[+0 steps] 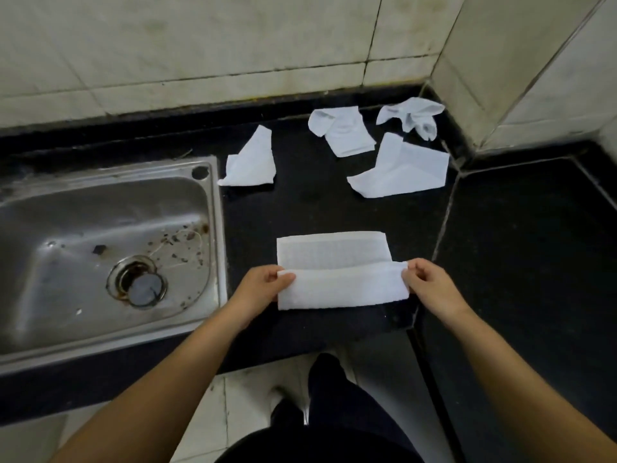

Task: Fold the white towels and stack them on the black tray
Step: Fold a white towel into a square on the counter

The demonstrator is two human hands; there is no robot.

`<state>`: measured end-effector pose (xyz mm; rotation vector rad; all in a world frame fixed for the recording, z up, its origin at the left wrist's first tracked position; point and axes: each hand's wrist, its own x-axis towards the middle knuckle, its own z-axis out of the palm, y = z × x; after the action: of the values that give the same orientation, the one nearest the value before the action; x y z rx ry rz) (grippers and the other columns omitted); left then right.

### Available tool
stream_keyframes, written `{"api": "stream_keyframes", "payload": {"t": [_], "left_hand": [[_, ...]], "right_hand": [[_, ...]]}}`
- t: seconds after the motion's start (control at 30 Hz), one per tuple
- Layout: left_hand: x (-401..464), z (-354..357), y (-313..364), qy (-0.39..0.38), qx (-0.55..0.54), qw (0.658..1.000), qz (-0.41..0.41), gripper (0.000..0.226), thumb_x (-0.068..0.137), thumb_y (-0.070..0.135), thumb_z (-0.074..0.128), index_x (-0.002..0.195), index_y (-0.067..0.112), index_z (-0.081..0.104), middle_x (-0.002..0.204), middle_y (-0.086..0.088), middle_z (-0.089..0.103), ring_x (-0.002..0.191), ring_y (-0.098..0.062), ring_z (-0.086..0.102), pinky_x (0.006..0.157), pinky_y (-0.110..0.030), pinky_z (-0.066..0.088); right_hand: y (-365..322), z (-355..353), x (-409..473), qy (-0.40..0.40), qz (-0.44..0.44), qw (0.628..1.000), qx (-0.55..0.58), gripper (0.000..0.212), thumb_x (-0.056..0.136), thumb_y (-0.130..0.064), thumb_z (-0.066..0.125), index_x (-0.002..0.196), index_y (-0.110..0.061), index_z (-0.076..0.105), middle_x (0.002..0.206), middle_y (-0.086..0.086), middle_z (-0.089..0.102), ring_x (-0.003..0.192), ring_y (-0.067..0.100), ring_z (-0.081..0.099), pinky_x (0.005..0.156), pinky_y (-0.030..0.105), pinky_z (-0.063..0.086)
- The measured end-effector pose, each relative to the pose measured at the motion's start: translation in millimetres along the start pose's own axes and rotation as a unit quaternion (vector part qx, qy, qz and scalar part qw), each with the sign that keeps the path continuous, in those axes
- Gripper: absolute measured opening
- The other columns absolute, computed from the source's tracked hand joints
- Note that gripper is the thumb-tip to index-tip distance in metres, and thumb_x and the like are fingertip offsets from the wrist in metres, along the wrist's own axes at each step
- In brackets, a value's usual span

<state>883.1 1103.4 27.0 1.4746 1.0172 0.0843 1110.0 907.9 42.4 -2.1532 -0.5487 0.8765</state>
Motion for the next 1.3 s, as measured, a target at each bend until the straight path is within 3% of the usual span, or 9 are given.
{"api": "stream_keyframes", "payload": {"t": [0.17, 0.33, 0.5, 0.7, 0.87, 1.0, 1.1, 1.2, 1.3], "left_hand": [[46, -6, 27, 0.148, 0.178, 0.972, 0.053, 0.029, 0.090, 0.030, 0.058, 0.082, 0.002, 0.061, 0.070, -0.005, 0.052, 0.067, -0.016, 0.048, 0.057, -0.028, 0.034], [69, 3, 22, 0.197, 0.321, 0.923, 0.078, 0.018, 0.090, 0.033, 0.057, 0.091, 0.015, 0.058, 0.090, -0.002, 0.055, 0.093, -0.022, 0.051, 0.078, -0.034, 0.042], [52, 8, 3, 0.271, 0.334, 0.901, 0.055, 0.051, 0.083, 0.043, 0.065, 0.122, 0.013, 0.050, 0.114, -0.007, 0.054, 0.108, -0.027, 0.049, 0.090, -0.038, 0.036], [12, 15, -35, 0.271, 0.420, 0.865, 0.031, 0.066, 0.072, 0.059, 0.065, 0.117, 0.010, 0.058, 0.108, -0.010, 0.062, 0.096, -0.029, 0.059, 0.078, -0.038, 0.047], [7, 28, -27, 0.270, 0.423, 0.865, 0.015, 0.049, 0.083, 0.050, 0.057, 0.119, 0.016, 0.054, 0.120, -0.007, 0.051, 0.109, -0.025, 0.049, 0.088, -0.035, 0.038], [15, 28, -10, 0.218, 0.358, 0.908, 0.005, 0.038, 0.091, 0.036, 0.053, 0.125, 0.019, 0.047, 0.128, -0.003, 0.042, 0.120, -0.022, 0.038, 0.099, -0.035, 0.032], [26, 14, 15, 0.152, 0.236, 0.960, 0.013, 0.021, 0.092, 0.026, 0.052, 0.106, 0.011, 0.058, 0.108, -0.005, 0.056, 0.105, -0.023, 0.050, 0.088, -0.034, 0.045], [37, -8, 54, 0.151, 0.172, 0.970, 0.083, 0.012, 0.089, 0.017, 0.056, 0.080, 0.010, 0.055, 0.072, 0.002, 0.053, 0.073, -0.017, 0.051, 0.057, -0.010, 0.036], [40, -26, 108, 0.195, 0.164, 0.951, 0.176, 0.015, 0.089, 0.018, 0.057, 0.076, 0.015, 0.052, 0.065, 0.008, 0.049, 0.062, -0.007, 0.045, 0.052, -0.007, 0.034]], "right_hand": [[-36, 6, 48, 0.046, -0.013, 0.997, -0.060, 0.014, 0.093, -0.018, 0.049, 0.085, -0.009, 0.058, 0.076, 0.003, 0.053, 0.069, 0.015, 0.048, 0.059, 0.026, 0.039], [-41, 26, 81, 0.055, -0.005, 0.971, -0.232, 0.019, 0.092, -0.018, 0.050, 0.108, -0.012, 0.058, 0.108, 0.009, 0.058, 0.099, 0.027, 0.057, 0.090, 0.041, 0.047], [-58, 42, 89, 0.081, -0.091, 0.916, -0.381, 0.047, 0.093, -0.022, 0.051, 0.138, -0.020, 0.039, 0.134, 0.007, 0.045, 0.123, 0.024, 0.043, 0.102, 0.039, 0.036], [-114, 124, 93, -0.157, -0.241, 0.867, -0.407, 0.041, 0.094, -0.033, 0.050, 0.133, -0.023, 0.045, 0.132, 0.004, 0.049, 0.121, 0.022, 0.046, 0.101, 0.039, 0.038], [-127, 156, 90, -0.176, -0.231, 0.806, -0.515, 0.040, 0.093, -0.030, 0.053, 0.131, -0.017, 0.047, 0.132, 0.009, 0.048, 0.122, 0.026, 0.045, 0.101, 0.043, 0.039], [-142, 134, 89, -0.242, -0.155, 0.878, -0.381, 0.023, 0.092, -0.026, 0.054, 0.115, -0.020, 0.053, 0.111, 0.003, 0.057, 0.101, 0.018, 0.055, 0.091, 0.035, 0.047], [-161, 100, 86, -0.241, -0.173, 0.915, -0.274, 0.024, 0.091, -0.022, 0.058, 0.114, -0.021, 0.054, 0.105, -0.001, 0.058, 0.092, 0.011, 0.054, 0.075, 0.023, 0.042], [-183, 61, 86, -0.160, -0.233, 0.930, -0.233, 0.021, 0.090, -0.018, 0.058, 0.111, -0.014, 0.062, 0.105, 0.004, 0.063, 0.094, 0.017, 0.058, 0.075, 0.023, 0.042], [-203, 23, 81, -0.054, -0.280, 0.943, -0.171, 0.010, 0.091, -0.019, 0.056, 0.092, -0.013, 0.064, 0.099, 0.011, 0.065, 0.090, 0.023, 0.060, 0.076, 0.031, 0.045]]}}
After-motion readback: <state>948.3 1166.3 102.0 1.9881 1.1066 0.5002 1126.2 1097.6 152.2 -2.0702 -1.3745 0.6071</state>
